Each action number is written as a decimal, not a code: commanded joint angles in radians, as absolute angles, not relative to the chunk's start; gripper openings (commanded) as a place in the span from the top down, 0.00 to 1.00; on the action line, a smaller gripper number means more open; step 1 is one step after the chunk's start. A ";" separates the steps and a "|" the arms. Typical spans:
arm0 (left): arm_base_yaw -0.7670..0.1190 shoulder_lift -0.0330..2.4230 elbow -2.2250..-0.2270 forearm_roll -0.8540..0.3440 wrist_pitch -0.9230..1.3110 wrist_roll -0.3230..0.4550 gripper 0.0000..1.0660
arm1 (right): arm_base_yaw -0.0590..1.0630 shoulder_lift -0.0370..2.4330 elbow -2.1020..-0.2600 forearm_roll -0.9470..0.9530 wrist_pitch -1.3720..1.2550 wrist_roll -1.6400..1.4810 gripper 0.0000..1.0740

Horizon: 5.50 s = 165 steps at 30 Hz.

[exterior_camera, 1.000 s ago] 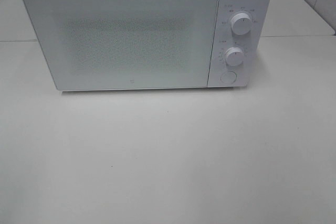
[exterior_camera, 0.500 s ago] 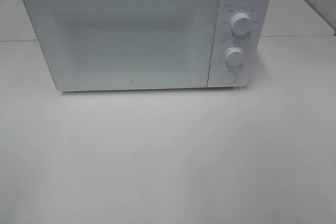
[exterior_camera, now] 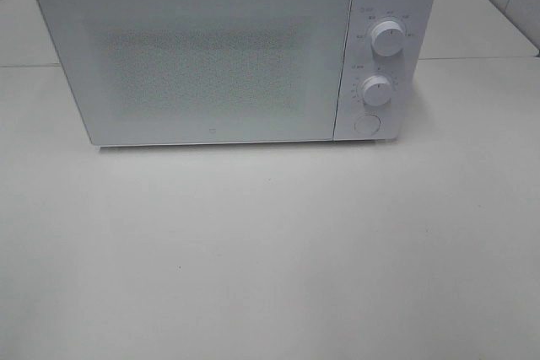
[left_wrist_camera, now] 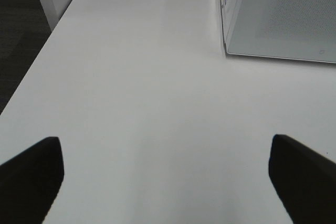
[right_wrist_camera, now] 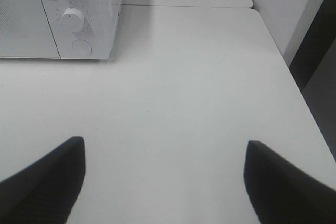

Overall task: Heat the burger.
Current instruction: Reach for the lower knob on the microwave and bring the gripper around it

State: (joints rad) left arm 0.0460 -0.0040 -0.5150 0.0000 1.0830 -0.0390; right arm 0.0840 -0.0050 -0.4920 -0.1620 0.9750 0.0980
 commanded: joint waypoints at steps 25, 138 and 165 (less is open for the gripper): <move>0.048 -0.018 -0.515 0.000 1.067 -0.040 0.08 | 0.080 0.149 -0.521 -0.173 0.611 0.102 0.29; 0.048 -0.018 -0.515 0.000 1.067 -0.040 0.08 | 0.660 1.890 -0.560 0.665 -1.218 -0.288 0.23; 0.048 -0.018 -0.515 0.000 1.067 -0.040 0.08 | 0.604 2.065 -0.755 0.681 -1.204 -0.299 0.21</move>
